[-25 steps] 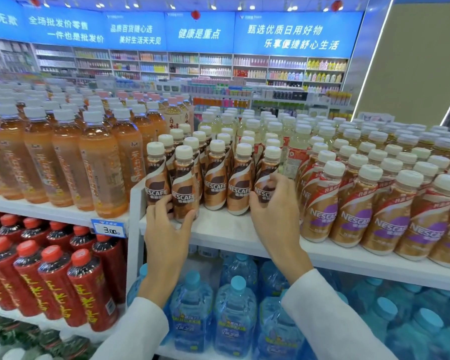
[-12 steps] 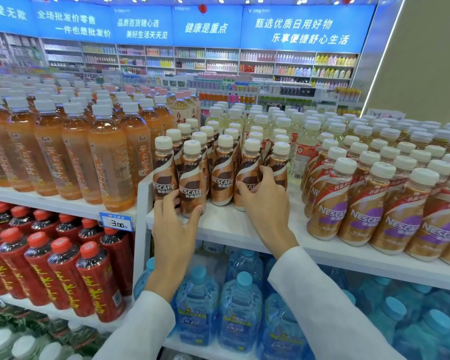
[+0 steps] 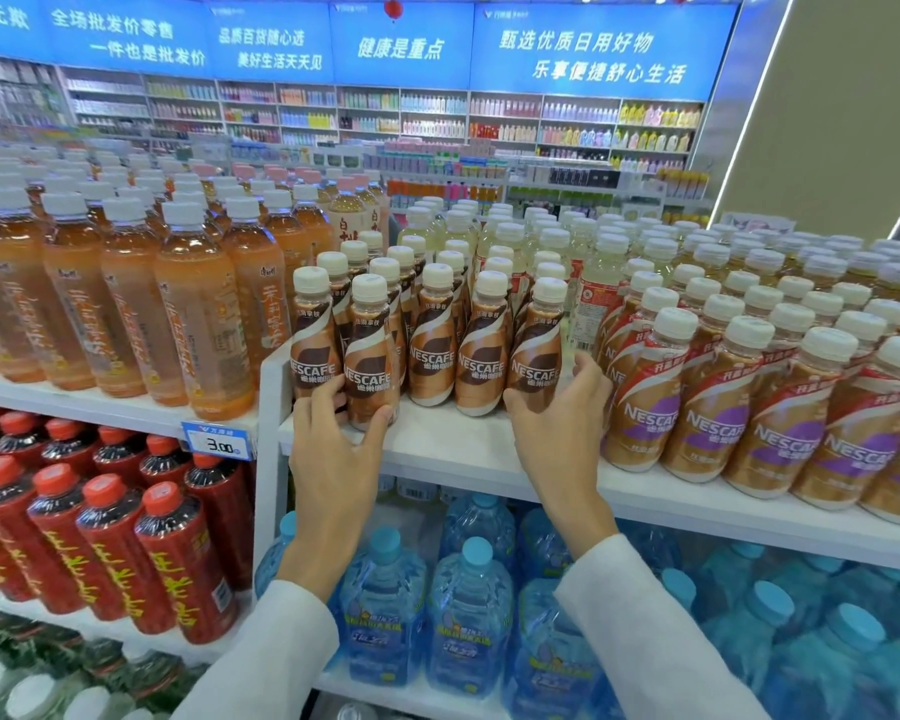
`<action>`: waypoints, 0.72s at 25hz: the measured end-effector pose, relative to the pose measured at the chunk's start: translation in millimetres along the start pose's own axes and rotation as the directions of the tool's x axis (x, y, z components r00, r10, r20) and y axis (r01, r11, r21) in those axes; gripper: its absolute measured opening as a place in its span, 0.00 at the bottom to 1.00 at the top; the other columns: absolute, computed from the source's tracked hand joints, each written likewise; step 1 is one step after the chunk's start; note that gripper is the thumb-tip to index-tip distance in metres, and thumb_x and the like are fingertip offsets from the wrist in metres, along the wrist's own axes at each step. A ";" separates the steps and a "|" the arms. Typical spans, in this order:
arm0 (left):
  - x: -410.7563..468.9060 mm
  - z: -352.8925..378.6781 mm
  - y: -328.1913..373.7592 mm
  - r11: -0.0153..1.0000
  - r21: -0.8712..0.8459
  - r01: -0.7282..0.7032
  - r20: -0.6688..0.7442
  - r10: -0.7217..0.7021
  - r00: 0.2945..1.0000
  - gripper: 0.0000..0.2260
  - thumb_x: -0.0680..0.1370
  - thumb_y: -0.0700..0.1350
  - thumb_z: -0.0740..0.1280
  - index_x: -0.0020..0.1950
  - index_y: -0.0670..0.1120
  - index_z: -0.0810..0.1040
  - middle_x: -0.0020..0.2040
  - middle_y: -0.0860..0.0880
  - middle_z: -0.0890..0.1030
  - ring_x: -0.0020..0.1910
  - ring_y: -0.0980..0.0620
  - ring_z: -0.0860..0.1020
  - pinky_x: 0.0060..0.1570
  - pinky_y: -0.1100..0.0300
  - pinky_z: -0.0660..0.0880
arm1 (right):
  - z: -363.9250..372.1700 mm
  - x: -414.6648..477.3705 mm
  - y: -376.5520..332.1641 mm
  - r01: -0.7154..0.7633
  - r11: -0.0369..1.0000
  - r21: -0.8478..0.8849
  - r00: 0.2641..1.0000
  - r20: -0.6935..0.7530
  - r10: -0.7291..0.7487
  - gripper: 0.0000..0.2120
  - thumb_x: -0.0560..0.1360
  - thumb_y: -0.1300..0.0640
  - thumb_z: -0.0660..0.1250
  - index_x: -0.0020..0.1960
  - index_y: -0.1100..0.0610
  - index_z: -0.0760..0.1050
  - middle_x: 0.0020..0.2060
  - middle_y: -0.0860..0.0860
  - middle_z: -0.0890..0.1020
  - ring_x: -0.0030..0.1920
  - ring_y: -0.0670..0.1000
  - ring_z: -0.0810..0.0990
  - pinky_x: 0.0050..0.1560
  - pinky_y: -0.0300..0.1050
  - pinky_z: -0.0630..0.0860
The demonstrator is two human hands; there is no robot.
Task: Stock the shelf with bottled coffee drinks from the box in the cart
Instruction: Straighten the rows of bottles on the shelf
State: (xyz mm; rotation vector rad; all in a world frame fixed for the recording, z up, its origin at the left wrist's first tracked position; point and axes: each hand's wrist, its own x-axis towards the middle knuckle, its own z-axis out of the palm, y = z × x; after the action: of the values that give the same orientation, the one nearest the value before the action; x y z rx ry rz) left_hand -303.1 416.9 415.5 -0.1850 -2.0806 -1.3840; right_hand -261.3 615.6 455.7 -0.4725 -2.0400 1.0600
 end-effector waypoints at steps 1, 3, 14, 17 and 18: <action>-0.3 -0.2 0.2 1.000 0.002 -0.001 0.000 0.001 1.000 0.24 0.76 0.50 0.76 0.69 0.47 0.73 0.62 0.49 0.74 0.60 0.49 0.77 0.59 0.53 0.74 | 0.8 3.6 2.7 -0.030 0.999 -0.018 0.998 0.059 0.031 0.36 0.74 0.55 0.76 0.75 0.58 0.61 0.70 0.55 0.70 0.70 0.54 0.70 0.68 0.46 0.69; -0.3 -0.8 1.0 1.000 -0.001 -0.006 -0.001 0.006 1.000 0.24 0.76 0.50 0.75 0.70 0.48 0.72 0.62 0.50 0.74 0.59 0.51 0.76 0.59 0.54 0.74 | 2.4 8.1 5.6 -0.019 0.999 -0.030 0.995 0.101 0.022 0.32 0.75 0.56 0.75 0.74 0.58 0.63 0.69 0.55 0.72 0.69 0.55 0.72 0.69 0.52 0.71; -0.9 -1.3 3.7 0.999 -0.028 0.028 -0.006 -0.029 1.000 0.23 0.76 0.51 0.75 0.68 0.49 0.74 0.60 0.54 0.74 0.59 0.55 0.76 0.58 0.61 0.71 | 0.8 9.2 15.6 0.029 0.999 -0.031 0.996 0.088 -0.026 0.32 0.76 0.53 0.75 0.74 0.56 0.64 0.69 0.54 0.73 0.68 0.54 0.73 0.68 0.51 0.72; -0.6 -1.5 2.6 0.999 -0.027 0.024 -0.008 -0.024 1.000 0.21 0.77 0.51 0.75 0.67 0.49 0.74 0.61 0.52 0.76 0.59 0.52 0.77 0.60 0.59 0.73 | 2.0 8.2 16.3 0.030 0.999 -0.030 0.996 0.082 -0.027 0.32 0.76 0.53 0.74 0.74 0.56 0.63 0.70 0.54 0.72 0.69 0.54 0.72 0.69 0.52 0.71; -0.5 -1.6 2.3 0.999 -0.030 0.021 -0.008 -0.022 1.000 0.21 0.76 0.50 0.75 0.67 0.49 0.74 0.61 0.52 0.76 0.59 0.52 0.77 0.60 0.59 0.73 | 2.2 8.1 16.3 0.030 0.999 -0.026 0.996 0.082 -0.028 0.32 0.76 0.53 0.74 0.74 0.55 0.63 0.70 0.54 0.72 0.69 0.54 0.72 0.69 0.51 0.71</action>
State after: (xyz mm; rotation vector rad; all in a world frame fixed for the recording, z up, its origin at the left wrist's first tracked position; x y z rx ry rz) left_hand -301.0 416.7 417.4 -0.1692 -2.0616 -1.4268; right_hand -268.6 629.0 445.4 -0.4187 -2.1287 1.0506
